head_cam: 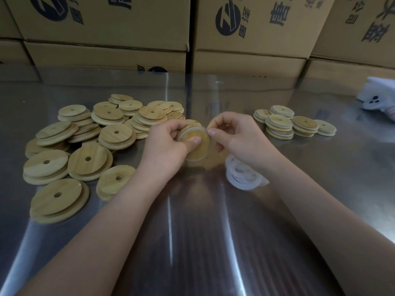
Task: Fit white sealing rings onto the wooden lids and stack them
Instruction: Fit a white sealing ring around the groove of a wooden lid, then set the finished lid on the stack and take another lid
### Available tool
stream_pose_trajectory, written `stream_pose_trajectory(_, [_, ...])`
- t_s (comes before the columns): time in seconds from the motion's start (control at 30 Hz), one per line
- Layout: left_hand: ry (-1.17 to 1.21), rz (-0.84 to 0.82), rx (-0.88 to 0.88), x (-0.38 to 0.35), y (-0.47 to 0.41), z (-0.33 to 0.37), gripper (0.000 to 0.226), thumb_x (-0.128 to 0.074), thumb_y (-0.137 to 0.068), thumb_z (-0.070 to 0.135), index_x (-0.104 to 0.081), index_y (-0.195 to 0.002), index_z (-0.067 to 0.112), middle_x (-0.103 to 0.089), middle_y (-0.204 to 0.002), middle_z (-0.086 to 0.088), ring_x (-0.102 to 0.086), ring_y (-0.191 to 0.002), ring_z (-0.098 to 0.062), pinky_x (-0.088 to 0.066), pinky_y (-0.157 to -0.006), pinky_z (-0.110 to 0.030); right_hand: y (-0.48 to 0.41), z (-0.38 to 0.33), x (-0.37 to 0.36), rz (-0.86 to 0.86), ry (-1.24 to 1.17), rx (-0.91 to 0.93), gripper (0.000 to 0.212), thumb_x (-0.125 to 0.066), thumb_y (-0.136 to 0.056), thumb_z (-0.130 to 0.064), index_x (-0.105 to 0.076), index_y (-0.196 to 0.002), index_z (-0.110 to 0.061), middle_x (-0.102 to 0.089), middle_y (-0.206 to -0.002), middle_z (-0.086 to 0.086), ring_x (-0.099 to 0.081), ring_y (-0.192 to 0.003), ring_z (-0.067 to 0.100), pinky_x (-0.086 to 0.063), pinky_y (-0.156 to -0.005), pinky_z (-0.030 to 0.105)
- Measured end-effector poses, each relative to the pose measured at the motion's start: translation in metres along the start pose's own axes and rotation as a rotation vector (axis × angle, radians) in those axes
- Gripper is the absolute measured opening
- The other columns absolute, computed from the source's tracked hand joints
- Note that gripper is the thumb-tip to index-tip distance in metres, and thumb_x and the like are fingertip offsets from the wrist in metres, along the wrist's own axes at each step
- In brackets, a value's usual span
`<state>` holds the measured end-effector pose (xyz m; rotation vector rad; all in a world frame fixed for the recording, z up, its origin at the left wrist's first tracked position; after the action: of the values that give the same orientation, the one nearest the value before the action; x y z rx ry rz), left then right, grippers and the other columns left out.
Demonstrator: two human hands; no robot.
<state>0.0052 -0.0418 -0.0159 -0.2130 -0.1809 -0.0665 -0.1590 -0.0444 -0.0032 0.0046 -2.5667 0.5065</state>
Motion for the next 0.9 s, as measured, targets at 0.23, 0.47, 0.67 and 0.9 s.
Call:
stream_pose_trajectory(0.23, [0.234, 0.046, 0.076, -0.002, 0.004, 0.002, 0.022, -0.072, -0.084, 0.005, -0.07, -0.104, 0.012, -0.075, -0.095, -0.005, -0.072, -0.088, -0.017, -0.059, -0.073, -0.029, 0.0, 0.004, 0.001, -0.078, -0.237, -0.107, 0.009, -0.064, -0.093, -0.015, -0.063, -0.101, -0.019, -0.066, -0.084, 0.001, -0.062, -0.061, 0.015, -0.051, -0.057, 0.027])
stream_pose_trajectory(0.47, [0.317, 0.068, 0.118, -0.003, 0.005, 0.002, 0.029, -0.069, -0.087, 0.006, -0.067, -0.116, 0.008, -0.073, -0.102, -0.011, -0.072, -0.093, -0.02, -0.061, -0.072, -0.027, 0.001, 0.004, 0.0, -0.088, -0.387, -0.162, 0.03, -0.066, -0.09, -0.004, -0.057, -0.116, -0.015, -0.067, -0.076, 0.005, -0.063, -0.058, 0.02, -0.052, -0.055, 0.032])
stream_pose_trajectory(0.67, [0.234, 0.069, 0.206, -0.003, 0.004, 0.0, 0.023, -0.067, -0.092, 0.019, -0.067, -0.115, 0.018, -0.071, -0.105, -0.009, -0.068, -0.085, -0.017, -0.058, -0.067, -0.028, -0.001, 0.008, 0.014, 0.084, -0.473, -0.22, 0.026, -0.063, -0.091, -0.001, -0.056, -0.11, -0.019, -0.061, -0.065, 0.005, -0.06, -0.052, 0.021, -0.053, -0.051, 0.033])
stream_pose_trajectory(0.9, [0.127, -0.016, 0.183, -0.008, 0.006, 0.0, 0.01, -0.062, -0.094, 0.014, -0.069, -0.096, 0.019, -0.072, -0.101, -0.005, -0.068, -0.073, -0.009, -0.053, -0.063, -0.021, -0.006, 0.032, 0.051, 0.504, -0.563, -0.315, 0.02, -0.057, -0.094, -0.001, -0.068, -0.105, -0.014, -0.067, -0.078, 0.01, -0.066, -0.054, 0.016, -0.055, -0.055, 0.025])
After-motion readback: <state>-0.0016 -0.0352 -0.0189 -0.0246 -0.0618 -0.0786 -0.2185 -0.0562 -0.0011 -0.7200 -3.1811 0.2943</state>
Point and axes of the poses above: each hand's wrist, its own y-axis away from the middle knuckle, its own x-axis out of the back of the hand, z = x × y, the point moved 2 cm from there along -y, towards the middle knuckle
